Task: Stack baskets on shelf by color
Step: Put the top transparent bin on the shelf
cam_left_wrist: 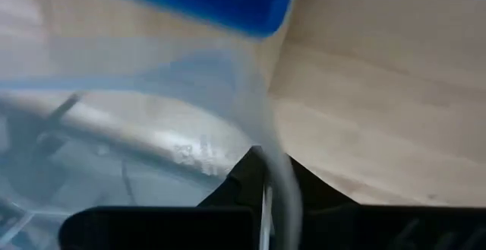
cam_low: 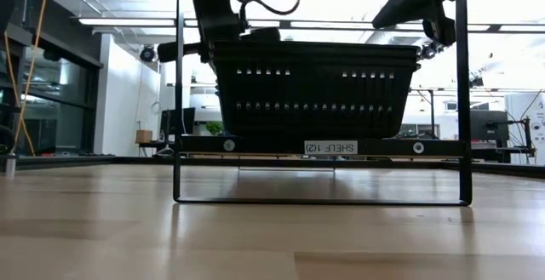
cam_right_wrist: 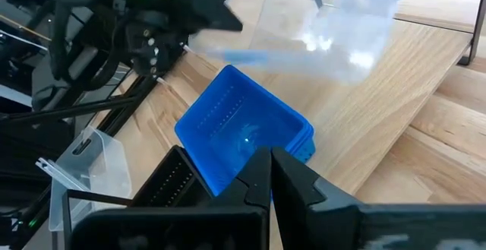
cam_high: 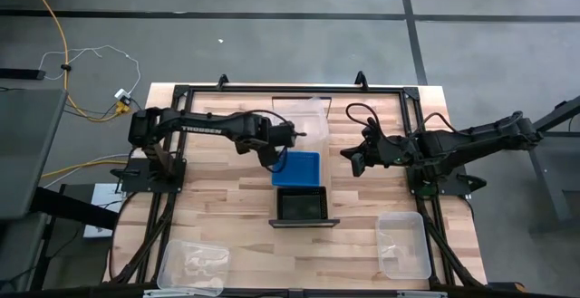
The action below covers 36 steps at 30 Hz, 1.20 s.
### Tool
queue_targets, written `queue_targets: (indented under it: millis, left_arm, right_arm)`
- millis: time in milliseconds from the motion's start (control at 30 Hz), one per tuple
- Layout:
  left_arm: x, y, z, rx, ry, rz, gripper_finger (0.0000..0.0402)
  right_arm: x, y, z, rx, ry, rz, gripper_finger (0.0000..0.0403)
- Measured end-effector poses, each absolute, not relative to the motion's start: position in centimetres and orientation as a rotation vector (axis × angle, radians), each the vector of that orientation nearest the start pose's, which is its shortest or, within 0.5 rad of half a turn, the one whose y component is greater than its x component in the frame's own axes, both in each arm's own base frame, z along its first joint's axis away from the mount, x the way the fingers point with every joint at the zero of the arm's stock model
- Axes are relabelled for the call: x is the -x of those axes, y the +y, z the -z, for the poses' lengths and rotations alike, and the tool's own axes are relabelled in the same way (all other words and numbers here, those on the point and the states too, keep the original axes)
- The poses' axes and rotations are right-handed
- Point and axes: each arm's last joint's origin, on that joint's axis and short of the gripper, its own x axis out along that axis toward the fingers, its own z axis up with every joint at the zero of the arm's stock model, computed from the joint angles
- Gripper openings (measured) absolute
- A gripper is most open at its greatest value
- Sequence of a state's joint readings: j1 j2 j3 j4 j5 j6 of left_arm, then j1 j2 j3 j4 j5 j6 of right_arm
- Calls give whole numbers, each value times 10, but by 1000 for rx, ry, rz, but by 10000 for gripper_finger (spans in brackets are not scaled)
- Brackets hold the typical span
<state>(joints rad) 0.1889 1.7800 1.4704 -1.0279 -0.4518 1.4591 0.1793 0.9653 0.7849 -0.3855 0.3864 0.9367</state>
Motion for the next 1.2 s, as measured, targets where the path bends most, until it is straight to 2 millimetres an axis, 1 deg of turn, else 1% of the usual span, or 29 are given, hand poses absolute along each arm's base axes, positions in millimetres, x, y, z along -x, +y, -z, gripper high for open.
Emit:
queue_targets:
  millis: [133, 333, 433, 600, 833, 1200]
  left_arm:
    - [-342, 77, -248, -1341, 1497, 584, 0]
    - [-342, 76, -249, -1317, 1455, 613, 0]
    - [-343, 75, -248, -1278, 1427, 622, 1]
    - [-345, 74, -248, -1263, 1386, 627, 11]
    - [-348, 79, -250, -1263, 1357, 574, 46]
    - [-351, 86, -251, -1228, 1328, 502, 128]
  right_arm:
    - [-200, 25, -285, -751, 402, 439, 0]
    - [-200, 25, -285, -751, 403, 439, 0]
    - [-200, 25, -285, -747, 396, 449, 0]
    - [-200, 24, -285, -748, 389, 459, 0]
    - [-200, 24, -285, -749, 389, 458, 0]
    - [-200, 24, -285, -751, 388, 460, 0]
